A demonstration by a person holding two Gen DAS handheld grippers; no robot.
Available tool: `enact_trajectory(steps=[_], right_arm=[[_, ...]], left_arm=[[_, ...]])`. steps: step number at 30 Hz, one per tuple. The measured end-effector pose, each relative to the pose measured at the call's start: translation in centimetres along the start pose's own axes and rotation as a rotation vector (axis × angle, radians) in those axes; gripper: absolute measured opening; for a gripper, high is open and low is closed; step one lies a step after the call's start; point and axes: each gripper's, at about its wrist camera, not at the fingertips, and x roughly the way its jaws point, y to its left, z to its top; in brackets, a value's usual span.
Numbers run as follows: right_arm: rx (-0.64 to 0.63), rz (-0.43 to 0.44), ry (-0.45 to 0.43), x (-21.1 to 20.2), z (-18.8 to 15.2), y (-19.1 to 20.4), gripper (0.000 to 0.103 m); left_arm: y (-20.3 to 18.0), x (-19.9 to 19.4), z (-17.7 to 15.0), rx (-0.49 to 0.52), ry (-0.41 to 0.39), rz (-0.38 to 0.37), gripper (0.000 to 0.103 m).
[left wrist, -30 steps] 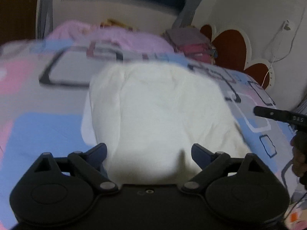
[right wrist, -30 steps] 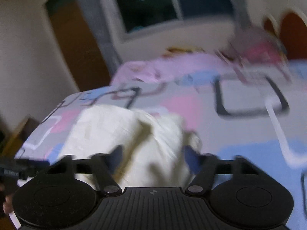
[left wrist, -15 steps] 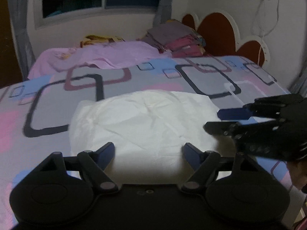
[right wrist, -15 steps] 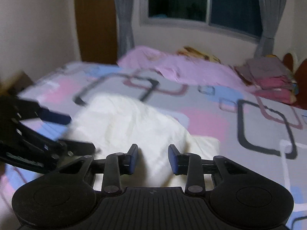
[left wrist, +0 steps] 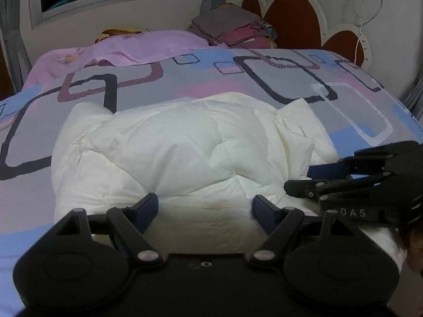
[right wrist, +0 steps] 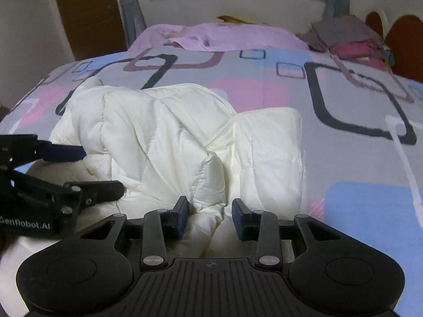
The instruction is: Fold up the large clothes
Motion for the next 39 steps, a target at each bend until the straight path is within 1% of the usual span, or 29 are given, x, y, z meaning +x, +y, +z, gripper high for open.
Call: enact_trajectory(steps=[2,3,4,5,6,9,10,12,14,16,17,18,20,23,24,25,26,27,29,32,33,35,37,39], right_arm=[[-0.011,-0.005,0.000,-1.4,0.4,0.2,0.035],[-0.009,-0.012,-0.028,-2.6,0.6,0.2,0.035],[-0.007,-0.006,-0.078,-4.2,0.9,0.2,0.035],[-0.006,0.012,-0.122,-5.5,1.4,0.2,0.035],[-0.009,0.020,-0.148,-6.3,2.0,0.2,0.035],[-0.024,0.024,-0.183,-6.6,4.7,0.9,0.035],[-0.036,0.025,-0.174,-6.0,5.6,1.2,0.035],[-0.063,0.001,-0.145,-4.4,6.8,1.9,0.035],[-0.067,-0.026,-0.078,-1.9,7.3,1.8,0.035],[-0.062,-0.065,0.017,0.8,6.8,1.1,0.035],[-0.047,-0.063,0.050,1.9,6.2,0.7,0.035],[-0.031,-0.057,0.061,2.5,5.6,0.2,0.035],[-0.002,-0.052,0.065,3.0,5.0,-0.3,0.035],[-0.005,-0.056,0.067,2.5,4.9,-0.4,0.035],[-0.002,-0.064,0.052,1.7,5.0,-0.3,0.035],[0.000,-0.075,0.016,0.2,5.0,-0.2,0.035],[-0.004,-0.080,-0.030,-1.6,4.8,0.0,0.035],[-0.008,-0.077,-0.069,-3.6,4.5,0.1,0.035],[-0.022,-0.035,-0.115,-7.4,3.2,0.5,0.035],[-0.060,-0.012,-0.136,-12.0,0.5,1.5,0.035],[-0.063,0.003,-0.134,-13.0,-0.4,1.9,0.035],[-0.060,0.020,-0.123,-14.3,-2.4,2.2,0.035],[-0.054,0.012,-0.082,-14.3,-4.1,2.5,0.035],[-0.039,0.015,-0.051,-13.6,-5.6,2.8,0.035]], left_arm=[[0.3,-1.0,0.0,-0.005,0.000,-0.019,0.076],[0.6,-1.9,0.1,-0.014,-0.010,-0.025,0.072],[0.9,-3.1,0.2,-0.025,-0.031,-0.029,0.070],[1.3,-4.3,0.4,-0.037,-0.069,-0.026,0.070],[1.8,-5.2,0.7,-0.045,-0.102,-0.023,0.070],[3.5,-6.0,2.5,-0.072,-0.165,0.005,0.073],[4.0,-5.7,3.2,-0.081,-0.166,0.012,0.074],[5.0,-4.6,4.5,-0.106,-0.155,0.014,0.074],[5.7,-2.9,5.1,-0.144,-0.118,-0.017,0.074],[5.9,-0.7,5.1,-0.155,-0.067,-0.056,0.073],[5.7,0.4,4.9,-0.151,-0.041,-0.065,0.073],[5.4,1.2,4.4,-0.145,-0.029,-0.066,0.073],[4.8,2.0,4.1,-0.115,-0.018,-0.053,0.073],[5.0,1.9,3.8,-0.114,-0.016,-0.061,0.073],[5.1,1.3,3.7,-0.115,-0.016,-0.059,0.073],[5.2,0.4,3.8,-0.115,-0.023,-0.052,0.072],[5.2,-1.0,3.7,-0.113,-0.048,-0.055,0.071],[5.0,-2.9,3.2,-0.116,-0.086,-0.073,0.071],[4.5,-6.2,1.8,-0.115,-0.139,-0.105,0.071],[2.7,-10.5,-1.4,-0.102,-0.174,-0.098,0.071],[2.1,-11.6,-2.7,-0.108,-0.179,-0.105,0.071],[0.5,-12.9,-5.2,-0.107,-0.175,-0.085,0.071],[-0.7,-13.0,-6.8,-0.083,-0.148,-0.051,0.070],[-1.8,-12.5,-8.3,-0.062,-0.109,-0.033,0.068]])
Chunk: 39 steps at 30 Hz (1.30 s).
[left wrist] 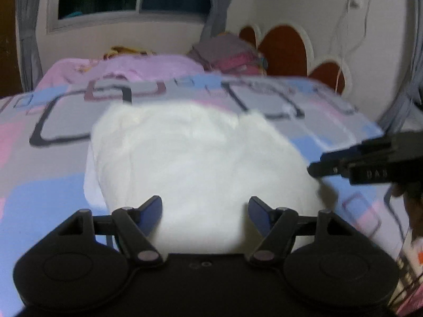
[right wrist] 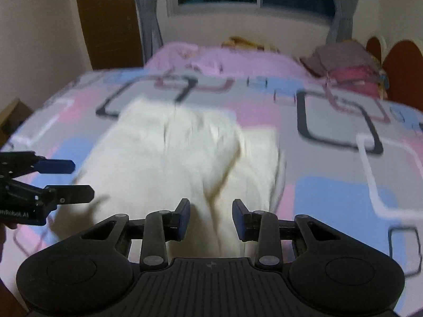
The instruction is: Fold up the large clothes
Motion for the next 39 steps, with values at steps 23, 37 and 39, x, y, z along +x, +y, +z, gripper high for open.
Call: enact_trajectory(steps=[23,37,39], right_arm=[[0.026,0.055,-0.072,-6.8,-6.2,-1.4,0.035],[0.054,0.014,-0.223,-18.9,-13.8,-1.0,0.103],[0.053,0.007,-0.207,-19.5,-14.4,-0.9,0.103]], left_arm=[[-5.3,-5.9,-2.7,-0.011,-0.078,0.184,0.083],[-11.9,-14.9,-7.8,-0.025,-0.155,0.247,0.103],[-12.4,-15.4,-8.6,-0.047,-0.155,0.270,0.103]])
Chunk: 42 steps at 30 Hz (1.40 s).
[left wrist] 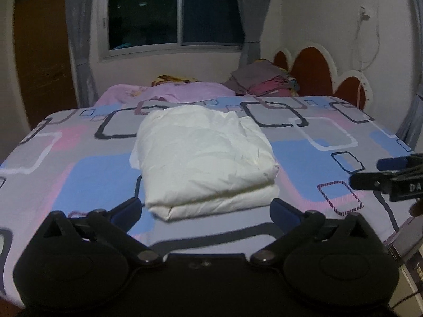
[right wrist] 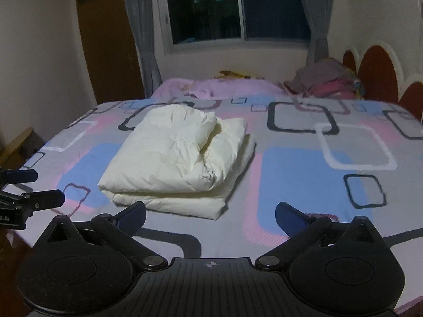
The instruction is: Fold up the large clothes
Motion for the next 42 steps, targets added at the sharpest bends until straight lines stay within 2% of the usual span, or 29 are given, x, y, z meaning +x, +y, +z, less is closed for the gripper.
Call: enact_trajectory(steps=[6,9,17,42], right_arm=[[-0.018,-0.049,0.014,-1.4,-1.3,0.5,0.103],[-0.027,-0.056,0.007,-2.0,-1.7,0.7,0.103],[-0.031,-0.038,-0.001,-2.5,-1.8,0.3,0.103],[-0.043,-0.047,-0.020,-3.2,-1.1,0.0,0.103]], left_arm=[[-1.6,-1.2,-2.0,0.021,0.018,0.036,0.103],[-2.1,-1.8,-2.4,0.001,0.005,0.027,0.103],[-3.2,-3.2,-1.8,0.015,-0.045,0.044,0.103],[-4.1,-3.2,-1.5,0.044,-0.054,0.032,0.103]])
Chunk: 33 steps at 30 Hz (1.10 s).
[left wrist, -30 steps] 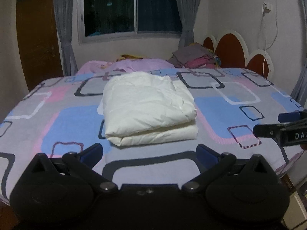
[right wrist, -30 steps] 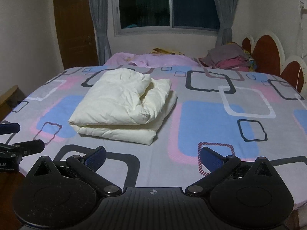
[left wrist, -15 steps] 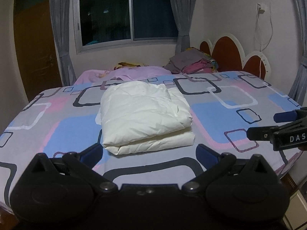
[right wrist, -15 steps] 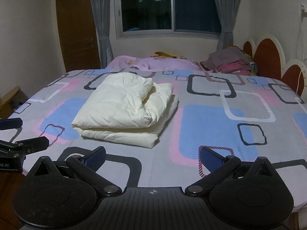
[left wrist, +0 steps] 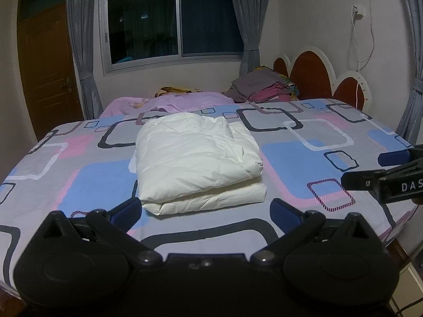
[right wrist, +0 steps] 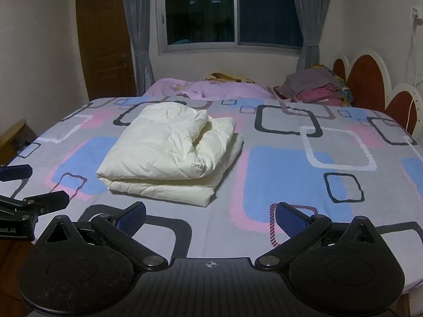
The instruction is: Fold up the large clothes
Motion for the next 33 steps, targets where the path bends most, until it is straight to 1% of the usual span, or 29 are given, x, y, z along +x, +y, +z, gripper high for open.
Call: enact_trajectory(steps=[33], right_arm=[[-0.012,0.014,-0.001,0.11,0.03,0.06,0.103]], left_arm=[[0.71,0.04,-0.19,-0.009,-0.016,0.004,0.103]])
